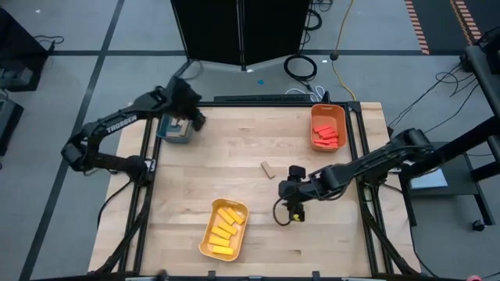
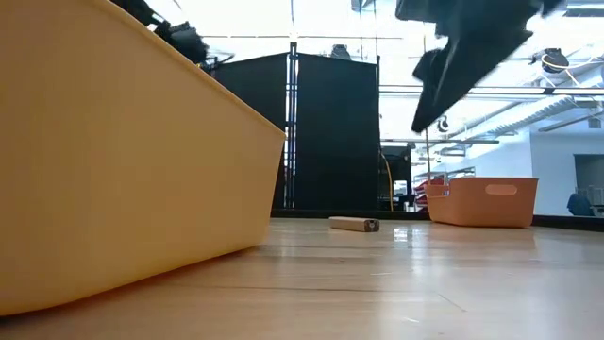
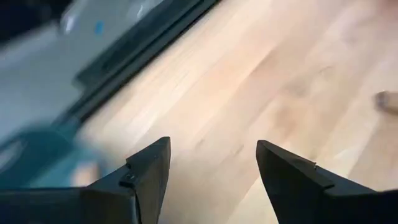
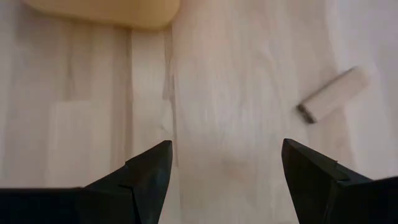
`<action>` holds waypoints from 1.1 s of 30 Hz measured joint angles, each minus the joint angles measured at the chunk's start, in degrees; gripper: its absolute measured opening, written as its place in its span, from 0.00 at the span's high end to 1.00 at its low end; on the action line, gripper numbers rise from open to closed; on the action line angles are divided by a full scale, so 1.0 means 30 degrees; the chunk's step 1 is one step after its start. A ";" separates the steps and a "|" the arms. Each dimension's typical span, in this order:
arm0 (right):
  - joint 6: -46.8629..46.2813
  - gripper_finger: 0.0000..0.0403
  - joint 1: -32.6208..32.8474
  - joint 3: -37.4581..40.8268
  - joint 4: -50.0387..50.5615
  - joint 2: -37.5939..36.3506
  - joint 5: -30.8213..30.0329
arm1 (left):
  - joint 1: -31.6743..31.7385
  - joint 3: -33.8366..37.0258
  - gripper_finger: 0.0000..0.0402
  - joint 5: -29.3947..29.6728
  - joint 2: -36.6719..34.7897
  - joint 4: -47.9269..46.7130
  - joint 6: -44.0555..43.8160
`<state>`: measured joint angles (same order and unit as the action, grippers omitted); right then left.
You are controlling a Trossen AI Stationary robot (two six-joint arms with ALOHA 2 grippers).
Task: Sort blocks
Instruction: Put the brown block into the blue bin
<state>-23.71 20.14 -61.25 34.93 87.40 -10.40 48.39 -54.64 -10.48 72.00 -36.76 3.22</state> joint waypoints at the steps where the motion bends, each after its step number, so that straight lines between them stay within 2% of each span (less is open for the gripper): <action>1: -0.0013 0.40 0.0000 0.0000 0.0113 -0.0509 -0.0073 | -0.1015 -0.0004 0.42 0.0219 0.0084 0.0768 -0.0003; 7: -0.0028 0.40 -0.0058 0.0000 0.0185 -0.3097 -0.1281 | -0.7062 -0.0004 0.47 -0.0274 0.2182 0.5609 0.2967; 11: -0.0049 0.40 -0.0058 0.0000 0.0231 -0.4061 -0.1585 | -0.9137 -0.0568 0.50 -0.1362 0.4378 0.9448 0.3704; 14: -0.0530 0.40 -0.0058 0.0000 0.0267 -0.4325 -0.1561 | -1.0109 -0.1535 0.50 -0.2743 0.6319 1.0691 0.4248; 20: -0.1384 0.40 0.0089 0.0000 0.0741 -0.4147 -0.1527 | -1.1606 -0.3918 0.50 -0.2978 1.0485 1.0353 0.8053; 28: -0.1630 0.40 0.0591 0.0000 0.0782 -0.4067 -0.1570 | -1.1762 -0.8605 0.50 -0.3940 1.5418 0.6693 0.9163; 33: -0.1741 0.40 0.1055 0.0000 0.0859 -0.4067 -0.1582 | -1.1803 -0.9797 0.50 -0.3818 1.7016 0.5598 1.0226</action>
<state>-28.93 23.31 -61.25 37.51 75.20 -15.15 12.98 -84.03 -21.94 123.05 -19.97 33.89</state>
